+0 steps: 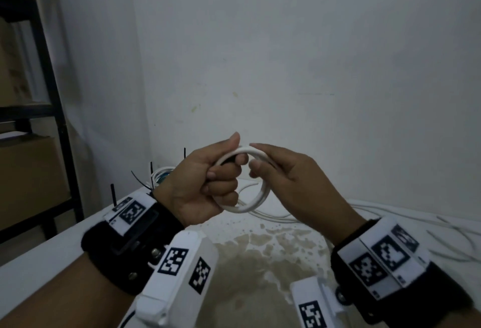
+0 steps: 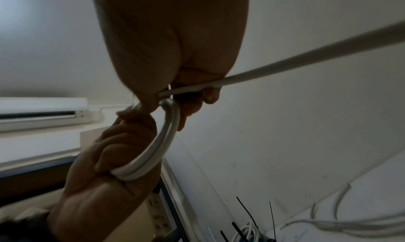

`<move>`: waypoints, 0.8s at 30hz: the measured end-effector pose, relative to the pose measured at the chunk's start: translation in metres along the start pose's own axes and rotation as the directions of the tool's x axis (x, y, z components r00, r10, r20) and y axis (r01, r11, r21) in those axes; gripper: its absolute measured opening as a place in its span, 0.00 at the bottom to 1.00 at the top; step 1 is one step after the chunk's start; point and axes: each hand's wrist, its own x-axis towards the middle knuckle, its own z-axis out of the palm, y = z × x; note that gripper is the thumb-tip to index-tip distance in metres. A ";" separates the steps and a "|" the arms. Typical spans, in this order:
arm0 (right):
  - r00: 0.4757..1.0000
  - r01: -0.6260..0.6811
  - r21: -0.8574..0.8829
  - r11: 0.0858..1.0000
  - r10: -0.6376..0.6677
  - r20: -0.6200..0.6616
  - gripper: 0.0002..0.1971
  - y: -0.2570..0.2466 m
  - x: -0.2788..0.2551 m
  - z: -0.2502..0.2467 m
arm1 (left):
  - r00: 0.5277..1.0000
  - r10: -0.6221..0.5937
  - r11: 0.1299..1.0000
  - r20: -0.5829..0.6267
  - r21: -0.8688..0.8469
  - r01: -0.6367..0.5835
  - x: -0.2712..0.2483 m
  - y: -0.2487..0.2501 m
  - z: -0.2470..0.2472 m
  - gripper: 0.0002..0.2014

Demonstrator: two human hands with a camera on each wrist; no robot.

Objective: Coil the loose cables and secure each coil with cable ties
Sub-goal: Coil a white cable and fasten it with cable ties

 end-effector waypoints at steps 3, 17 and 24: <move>0.999 0.031 -0.044 0.999 -0.032 -0.015 0.13 -0.005 0.005 -0.002 | 0.999 0.031 0.989 -0.008 0.144 -0.029 -0.001 -0.003 0.001 0.24; 0.983 -0.152 0.132 0.980 0.163 -0.079 0.18 0.004 0.002 -0.001 | 0.942 0.308 0.919 -0.136 0.299 -0.257 0.003 -0.018 0.004 0.16; 0.962 -0.261 0.177 0.949 0.240 0.130 0.13 -0.014 0.011 -0.016 | 0.873 0.466 0.722 -0.140 0.631 -0.284 0.004 -0.018 0.016 0.14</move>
